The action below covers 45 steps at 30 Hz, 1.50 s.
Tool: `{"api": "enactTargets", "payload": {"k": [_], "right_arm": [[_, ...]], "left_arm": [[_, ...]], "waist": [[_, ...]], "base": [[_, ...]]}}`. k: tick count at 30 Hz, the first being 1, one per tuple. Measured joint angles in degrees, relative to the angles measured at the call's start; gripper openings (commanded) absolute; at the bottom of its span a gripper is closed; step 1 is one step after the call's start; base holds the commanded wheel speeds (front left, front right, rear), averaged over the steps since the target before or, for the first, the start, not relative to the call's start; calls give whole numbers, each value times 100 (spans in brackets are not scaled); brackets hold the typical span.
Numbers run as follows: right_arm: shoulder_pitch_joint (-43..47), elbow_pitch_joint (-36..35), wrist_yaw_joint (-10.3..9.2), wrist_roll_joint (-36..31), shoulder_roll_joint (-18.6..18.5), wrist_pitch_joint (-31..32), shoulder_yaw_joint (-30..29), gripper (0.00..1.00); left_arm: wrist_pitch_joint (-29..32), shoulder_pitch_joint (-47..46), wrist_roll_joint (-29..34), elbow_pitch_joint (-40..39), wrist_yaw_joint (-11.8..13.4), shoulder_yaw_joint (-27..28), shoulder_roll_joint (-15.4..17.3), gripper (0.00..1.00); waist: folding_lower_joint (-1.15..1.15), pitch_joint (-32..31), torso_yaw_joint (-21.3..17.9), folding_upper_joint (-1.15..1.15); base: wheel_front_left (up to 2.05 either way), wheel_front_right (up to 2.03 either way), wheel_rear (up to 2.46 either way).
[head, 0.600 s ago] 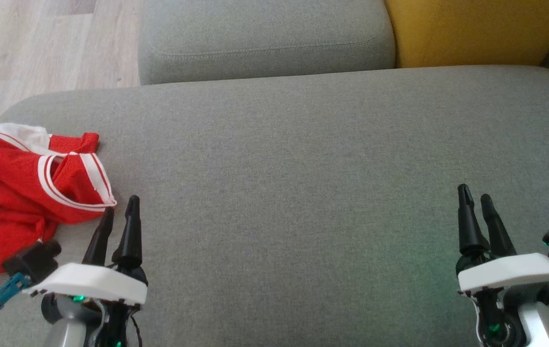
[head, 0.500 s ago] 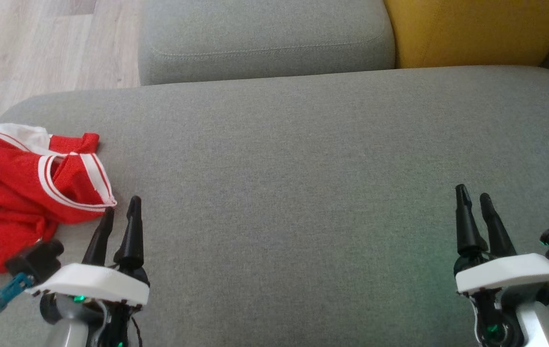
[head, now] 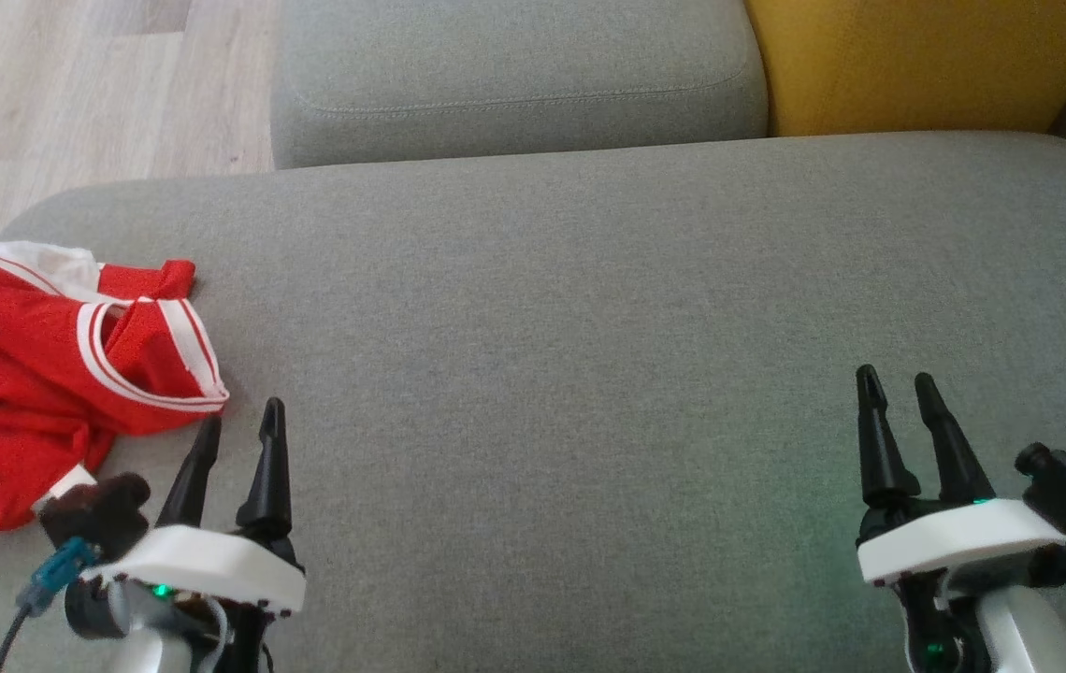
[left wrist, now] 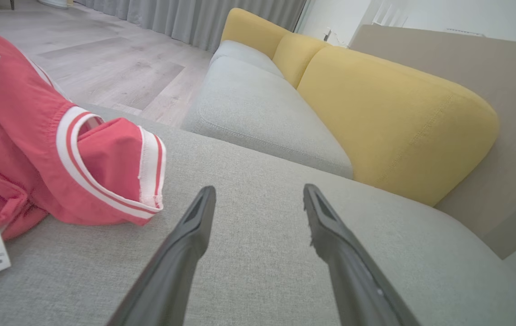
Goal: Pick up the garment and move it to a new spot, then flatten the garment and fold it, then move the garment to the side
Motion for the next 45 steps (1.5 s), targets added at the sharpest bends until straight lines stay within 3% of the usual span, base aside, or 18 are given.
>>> {"api": "enactTargets", "payload": {"k": [27,45], "right_arm": [[18,166,1,-1759,80,-466,155,100],[131,369,1,-2171,291,-514,-141,100]], "left_arm": [[-433,183,1693,108,282,-356,132,100],[-658,254,2340,409,355,-260,-29,100]], "waist": [[0,-37,10,0],[0,-45,38,0]], "base": [[0,0,0],[0,0,0]]}}
